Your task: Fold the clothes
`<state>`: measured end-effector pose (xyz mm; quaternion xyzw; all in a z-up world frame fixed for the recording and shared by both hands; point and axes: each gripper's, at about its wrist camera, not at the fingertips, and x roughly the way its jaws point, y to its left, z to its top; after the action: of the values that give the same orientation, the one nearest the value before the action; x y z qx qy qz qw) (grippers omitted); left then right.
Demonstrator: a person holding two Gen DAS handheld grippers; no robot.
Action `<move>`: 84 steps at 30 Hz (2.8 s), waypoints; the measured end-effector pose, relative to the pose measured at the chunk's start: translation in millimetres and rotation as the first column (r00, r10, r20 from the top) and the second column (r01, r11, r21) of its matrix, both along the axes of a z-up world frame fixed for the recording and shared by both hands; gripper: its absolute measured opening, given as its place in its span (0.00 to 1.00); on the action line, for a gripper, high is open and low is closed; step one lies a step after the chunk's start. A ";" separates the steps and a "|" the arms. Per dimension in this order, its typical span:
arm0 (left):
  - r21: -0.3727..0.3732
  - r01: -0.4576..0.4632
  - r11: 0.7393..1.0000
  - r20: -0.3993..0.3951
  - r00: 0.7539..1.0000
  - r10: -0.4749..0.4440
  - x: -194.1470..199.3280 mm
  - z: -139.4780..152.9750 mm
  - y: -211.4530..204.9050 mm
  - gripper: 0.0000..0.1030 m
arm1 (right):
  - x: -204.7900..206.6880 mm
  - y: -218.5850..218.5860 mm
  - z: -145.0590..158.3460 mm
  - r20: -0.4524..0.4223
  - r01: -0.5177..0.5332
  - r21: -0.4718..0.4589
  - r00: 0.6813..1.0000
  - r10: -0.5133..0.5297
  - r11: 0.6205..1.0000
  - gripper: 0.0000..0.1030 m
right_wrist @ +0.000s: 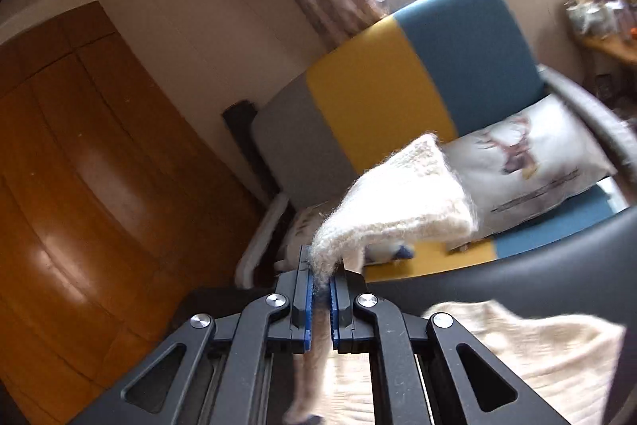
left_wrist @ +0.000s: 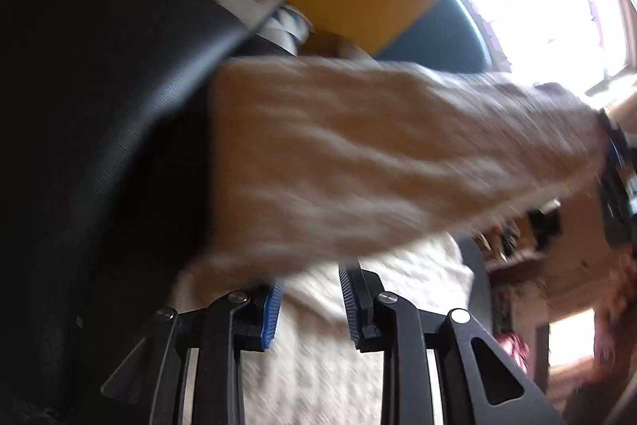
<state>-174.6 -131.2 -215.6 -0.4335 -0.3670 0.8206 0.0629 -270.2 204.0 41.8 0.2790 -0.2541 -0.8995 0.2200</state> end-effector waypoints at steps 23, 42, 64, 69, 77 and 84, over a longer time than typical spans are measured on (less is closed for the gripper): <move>0.178 -0.030 0.983 -0.100 0.994 0.049 30.3 4.3 -12.8 0.38 | 90.1 145.4 -254.4 0.375 0.378 -0.327 0.893 -0.248 0.866 0.24; 0.091 -0.010 0.996 -0.009 1.000 0.011 20.5 -11.8 -32.6 0.03 | 98.2 140.3 -246.8 0.392 0.377 -0.083 0.864 -0.318 0.922 0.07; 0.172 -0.171 0.970 0.013 0.985 0.172 9.6 -17.0 -30.5 0.06 | 102.1 124.3 -228.7 0.314 0.323 -0.018 0.900 -0.302 0.946 0.09; 0.075 -0.169 0.983 -0.003 0.985 0.170 22.4 -13.7 -32.4 0.04 | 99.4 110.3 -218.9 0.291 0.291 0.024 0.913 -0.285 0.957 0.09; 0.043 -0.124 0.991 0.049 0.991 0.122 22.3 -20.4 -29.0 0.08 | 103.6 133.9 -247.5 0.342 0.325 -0.140 0.902 -0.262 0.936 0.07; -0.054 -0.073 0.996 -0.012 0.997 0.073 10.8 8.3 -14.1 0.12 | 130.9 137.7 -221.1 0.286 0.354 -0.066 0.902 -0.322 0.933 0.36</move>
<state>-163.8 -145.2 -207.4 -0.4174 -0.3599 0.8341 0.0231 -139.3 341.7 -179.3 0.3376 -0.3784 -0.8610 0.0395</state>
